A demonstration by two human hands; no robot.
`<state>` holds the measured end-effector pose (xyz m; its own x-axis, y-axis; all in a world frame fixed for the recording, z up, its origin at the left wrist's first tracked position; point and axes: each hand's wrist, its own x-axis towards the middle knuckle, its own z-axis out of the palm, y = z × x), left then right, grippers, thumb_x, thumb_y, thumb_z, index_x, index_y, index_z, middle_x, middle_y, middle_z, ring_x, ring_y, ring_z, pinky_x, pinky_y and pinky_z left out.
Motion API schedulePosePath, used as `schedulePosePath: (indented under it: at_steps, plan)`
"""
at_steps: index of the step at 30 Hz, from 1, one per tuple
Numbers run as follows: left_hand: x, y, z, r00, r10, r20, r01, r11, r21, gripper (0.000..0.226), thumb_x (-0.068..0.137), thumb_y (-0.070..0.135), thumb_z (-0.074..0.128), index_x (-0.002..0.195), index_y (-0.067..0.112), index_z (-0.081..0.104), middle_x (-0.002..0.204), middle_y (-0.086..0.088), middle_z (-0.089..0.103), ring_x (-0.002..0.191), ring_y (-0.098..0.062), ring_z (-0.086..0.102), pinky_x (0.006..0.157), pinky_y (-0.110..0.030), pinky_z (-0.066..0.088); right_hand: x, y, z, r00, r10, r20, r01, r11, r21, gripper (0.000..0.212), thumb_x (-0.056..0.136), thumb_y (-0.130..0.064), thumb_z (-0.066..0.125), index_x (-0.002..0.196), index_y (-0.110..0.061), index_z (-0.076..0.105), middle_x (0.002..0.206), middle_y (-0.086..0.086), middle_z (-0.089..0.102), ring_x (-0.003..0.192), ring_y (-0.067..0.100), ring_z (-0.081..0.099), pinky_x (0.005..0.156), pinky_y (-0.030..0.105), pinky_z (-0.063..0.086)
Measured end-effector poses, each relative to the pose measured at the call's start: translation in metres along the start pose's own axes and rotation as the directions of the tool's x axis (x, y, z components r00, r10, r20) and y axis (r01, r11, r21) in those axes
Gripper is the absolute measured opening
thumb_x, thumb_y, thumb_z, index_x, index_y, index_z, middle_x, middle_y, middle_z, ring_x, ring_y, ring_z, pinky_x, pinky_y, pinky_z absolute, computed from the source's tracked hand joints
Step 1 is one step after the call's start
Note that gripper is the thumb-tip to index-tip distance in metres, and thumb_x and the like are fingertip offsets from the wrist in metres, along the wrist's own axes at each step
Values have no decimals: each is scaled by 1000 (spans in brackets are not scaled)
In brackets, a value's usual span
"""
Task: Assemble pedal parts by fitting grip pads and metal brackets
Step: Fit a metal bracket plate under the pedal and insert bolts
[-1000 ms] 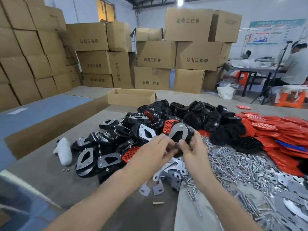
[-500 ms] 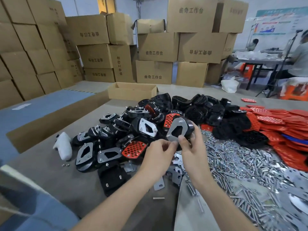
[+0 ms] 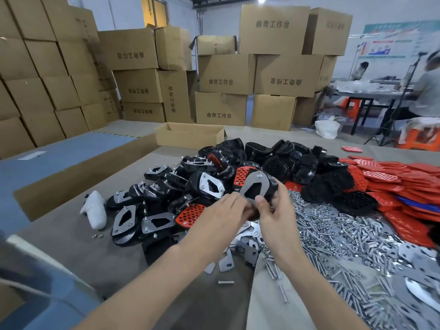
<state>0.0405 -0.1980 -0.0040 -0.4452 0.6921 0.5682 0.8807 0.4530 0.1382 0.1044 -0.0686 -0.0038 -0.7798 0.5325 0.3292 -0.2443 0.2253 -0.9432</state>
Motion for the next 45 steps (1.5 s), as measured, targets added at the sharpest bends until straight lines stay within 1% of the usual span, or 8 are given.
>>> schedulePosePath:
  at_steps: [3, 7, 14, 18, 22, 29, 34, 45]
  plan:
    - [-1, -2, -5, 944, -317, -96, 261, 890, -373, 27, 97, 54, 51, 111, 30, 52, 111, 17, 46, 98, -2, 54, 80, -14, 44, 7, -8, 6, 1000, 11, 21, -12, 999, 43, 45, 106, -8, 53, 118, -52, 53, 114, -14, 74, 112, 6, 68, 102, 43, 54]
    - [14, -5, -14, 768, -599, 227, 515, 368, -774, 35, 97, 59, 51, 122, 34, 54, 107, 17, 68, 81, 3, 66, 71, -18, 52, 25, -20, 13, 992, 55, 113, -69, 990, 120, 36, 107, -18, 54, 127, -47, 53, 123, -8, 73, 118, 14, 68, 107, 51, 51]
    - [57, -33, -40, 649, -707, 282, 466, 76, -882, 23, 102, 32, 58, 104, 12, 70, 89, 1, 78, 72, -9, 68, 64, -22, 57, 63, -39, 11, 980, 37, 194, -31, 999, -36, 70, 106, -51, 46, 165, -28, 17, 111, 1, 70, 99, -13, 65, 99, 23, 53]
    - [96, -61, -60, 483, -838, 253, 439, -18, -898, 18, 104, 23, 57, 100, 7, 64, 95, -3, 69, 76, -15, 64, 66, -23, 57, 74, -38, -21, 994, 101, 43, -100, 995, -13, 64, 108, -48, 44, 164, -30, 19, 125, 21, 60, 104, 15, 68, 93, 36, 60]
    - [102, -69, -49, 391, -916, 93, 669, 213, -712, 40, 104, 25, 46, 141, 9, 44, 124, -8, 56, 91, -18, 52, 80, -31, 40, 68, -20, -65, 987, 151, -56, -153, 987, -42, 57, 110, -39, 45, 162, -28, 26, 116, 1, 69, 116, 27, 66, 99, 46, 56]
    - [108, 2, 18, 770, -630, 98, 592, 649, -477, 30, 104, 21, 47, 132, 15, 52, 102, 7, 55, 81, -1, 51, 57, -5, 39, 61, 26, -130, 933, 323, -159, -338, 938, -78, 51, 109, -20, 47, 158, -20, 33, 121, -3, 59, 93, 10, 62, 88, 32, 54]
    - [136, 48, 82, 805, -494, 329, 592, 697, -404, 26, 104, 23, 48, 128, 15, 55, 107, 5, 62, 74, -10, 56, 56, -16, 40, 71, 52, -169, 888, 411, -209, -417, 909, 16, 48, 108, -16, 49, 155, -17, 37, 113, -6, 54, 101, 17, 63, 90, 41, 55]
    - [220, 84, 202, 715, -520, 467, 594, 805, -14, 66, 98, 51, 55, 146, 9, 42, 147, -19, 49, 137, -40, 40, 111, -42, 35, 92, 74, -239, 862, 437, -257, -435, 898, 68, 42, 107, -12, 49, 149, -16, 43, 106, -6, 53, 94, 18, 66, 72, 29, 56]
